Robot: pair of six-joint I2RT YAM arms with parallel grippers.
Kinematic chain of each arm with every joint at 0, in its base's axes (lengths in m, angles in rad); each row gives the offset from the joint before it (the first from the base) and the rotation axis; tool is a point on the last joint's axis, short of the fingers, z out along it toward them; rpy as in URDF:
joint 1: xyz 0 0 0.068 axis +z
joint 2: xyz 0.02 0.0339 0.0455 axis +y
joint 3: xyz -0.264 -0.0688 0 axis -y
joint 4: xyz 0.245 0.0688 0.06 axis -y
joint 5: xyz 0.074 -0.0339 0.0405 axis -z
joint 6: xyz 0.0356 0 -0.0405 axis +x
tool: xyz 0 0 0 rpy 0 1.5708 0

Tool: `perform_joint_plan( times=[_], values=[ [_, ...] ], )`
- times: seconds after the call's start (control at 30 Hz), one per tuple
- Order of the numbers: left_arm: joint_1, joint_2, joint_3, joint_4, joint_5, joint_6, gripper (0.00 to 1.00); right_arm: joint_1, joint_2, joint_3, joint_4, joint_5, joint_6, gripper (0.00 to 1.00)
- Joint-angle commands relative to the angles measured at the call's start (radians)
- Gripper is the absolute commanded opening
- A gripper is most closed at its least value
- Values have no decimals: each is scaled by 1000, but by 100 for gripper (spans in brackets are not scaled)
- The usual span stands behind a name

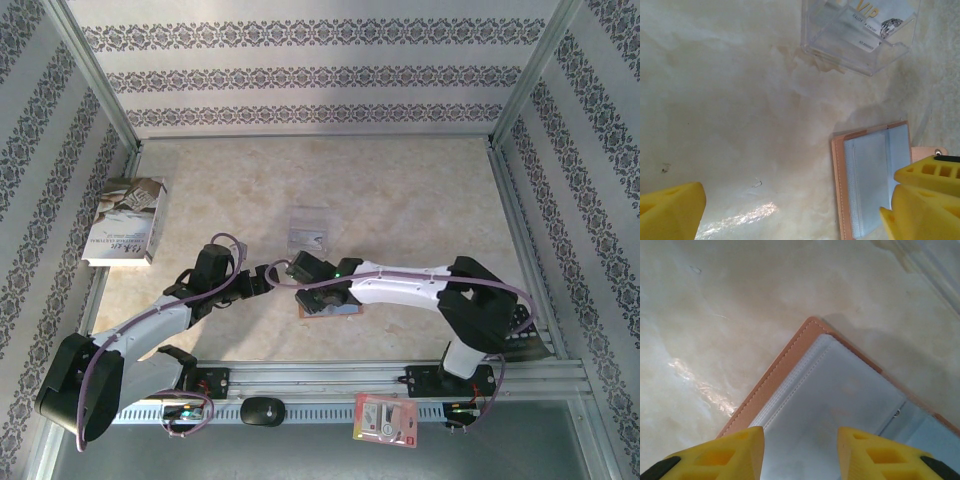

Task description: Take the credit cards out of the card holder

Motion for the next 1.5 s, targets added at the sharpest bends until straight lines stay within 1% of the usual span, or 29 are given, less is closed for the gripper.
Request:
perform_joint_plan(
  times=[0.0,0.2,0.3,0.37,0.47,0.53,0.67,0.77,0.83,1.0,1.13,1.27,1.33,1.47],
  values=[
    [-13,-1,-4,37,-12,5,95,11,44,34,-46,51,-26,43],
    [-24,6,6,36,-6,11,94,11,101,41,-48,33,-37,38],
    [-44,17,17,33,-8,16,93,10,115,36,-43,18,-38,27],
    [-66,22,25,26,-20,19,92,10,108,26,-29,20,-38,17],
    [-97,22,30,29,-48,20,91,-4,80,2,11,6,-27,6],
    [-119,26,32,35,-62,17,90,-18,55,-23,56,-13,-19,0],
    [-176,64,47,55,-93,22,86,-48,-8,-81,157,-95,-3,0],
    [-243,121,82,53,-138,32,80,-68,-49,-131,226,-150,32,0],
    [-271,155,96,70,-161,24,76,-80,-70,-161,274,-191,57,0],
    [-294,236,121,113,-185,6,62,-110,-115,-226,364,-274,123,0],
    [-337,295,179,51,-253,30,54,-122,-138,-268,414,-309,168,0],
    [-341,330,183,44,-288,-7,43,-127,-153,-309,476,-329,213,0],
    [-341,338,179,45,-291,-20,41,-129,-157,-317,491,-334,225,0],
    [-344,357,175,66,-264,-33,41,-132,-171,-331,500,-325,233,0]
  ],
)
